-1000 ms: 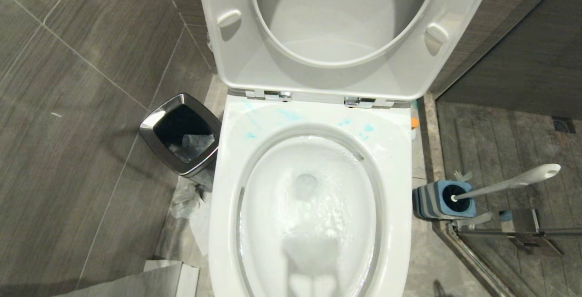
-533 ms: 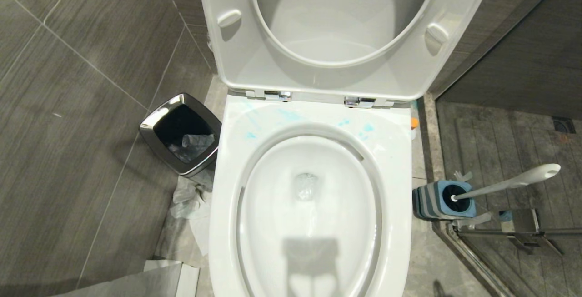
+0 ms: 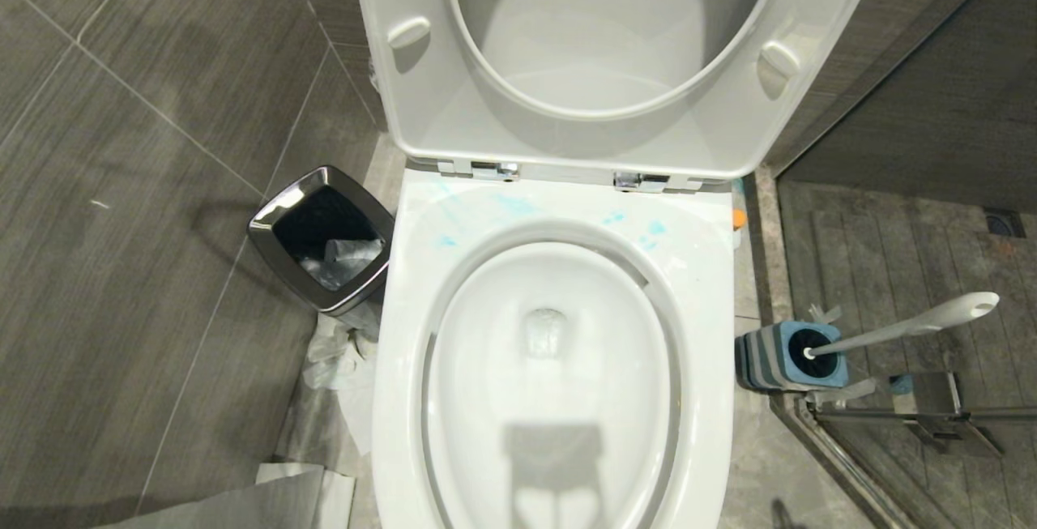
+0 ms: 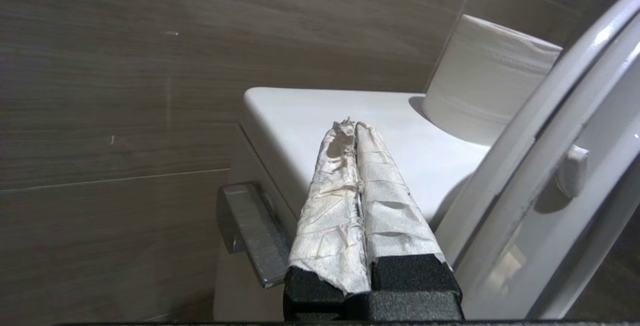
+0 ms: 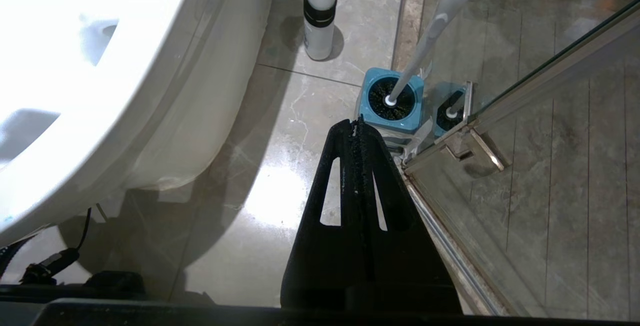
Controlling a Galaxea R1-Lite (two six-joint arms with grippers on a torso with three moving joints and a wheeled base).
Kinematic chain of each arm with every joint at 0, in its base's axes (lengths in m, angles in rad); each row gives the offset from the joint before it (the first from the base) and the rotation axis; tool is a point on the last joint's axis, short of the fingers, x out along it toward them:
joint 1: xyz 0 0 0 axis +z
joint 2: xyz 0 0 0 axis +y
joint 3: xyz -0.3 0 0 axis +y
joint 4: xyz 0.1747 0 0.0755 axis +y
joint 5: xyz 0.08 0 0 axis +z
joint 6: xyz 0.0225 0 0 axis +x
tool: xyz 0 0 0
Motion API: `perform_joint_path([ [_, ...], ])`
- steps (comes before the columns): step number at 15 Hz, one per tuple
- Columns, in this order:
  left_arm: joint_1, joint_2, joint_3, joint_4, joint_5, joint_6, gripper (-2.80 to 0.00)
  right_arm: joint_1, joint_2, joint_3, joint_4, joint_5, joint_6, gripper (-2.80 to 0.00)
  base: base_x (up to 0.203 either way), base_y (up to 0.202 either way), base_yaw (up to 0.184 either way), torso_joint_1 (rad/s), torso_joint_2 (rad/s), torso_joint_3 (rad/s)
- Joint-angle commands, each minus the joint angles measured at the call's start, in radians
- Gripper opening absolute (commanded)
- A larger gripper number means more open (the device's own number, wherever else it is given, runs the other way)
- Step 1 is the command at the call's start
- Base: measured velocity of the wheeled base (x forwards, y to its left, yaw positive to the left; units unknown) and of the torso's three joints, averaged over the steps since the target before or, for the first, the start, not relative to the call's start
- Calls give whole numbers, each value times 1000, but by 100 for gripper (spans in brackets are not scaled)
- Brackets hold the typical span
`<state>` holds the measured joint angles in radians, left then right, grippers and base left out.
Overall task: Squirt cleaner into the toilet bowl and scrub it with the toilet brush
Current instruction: Close the toilet lid
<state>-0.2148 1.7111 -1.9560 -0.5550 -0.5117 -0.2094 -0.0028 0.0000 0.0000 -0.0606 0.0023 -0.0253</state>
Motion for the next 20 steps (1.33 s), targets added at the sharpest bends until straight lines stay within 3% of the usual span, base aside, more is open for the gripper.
perform_joint_path([
  [1, 10, 32, -1, -48, -4, -71, -280, 0, 2, 25, -1, 1, -1, -280, 0, 0, 0, 0, 0, 0],
  [3, 12, 30, 0, -97, -4, -145, -280, 0, 1, 25, -1, 1, -1, -280, 0, 0, 0, 0, 0, 0],
  [8, 2, 24, 22, -109, -11, -152, -280, 0, 2, 25, -1, 1, -1, -280, 0, 0, 0, 0, 0, 0],
  [16, -124, 16, 115, -106, -18, 40, -280, 0, 2, 25, -1, 1, -1, -280, 0, 0, 0, 0, 0, 0],
  [20, -136, 20, 137, -106, -16, 65, -280, 0, 0, 25, -1, 1, -1, -280, 0, 0, 0, 0, 0, 0],
])
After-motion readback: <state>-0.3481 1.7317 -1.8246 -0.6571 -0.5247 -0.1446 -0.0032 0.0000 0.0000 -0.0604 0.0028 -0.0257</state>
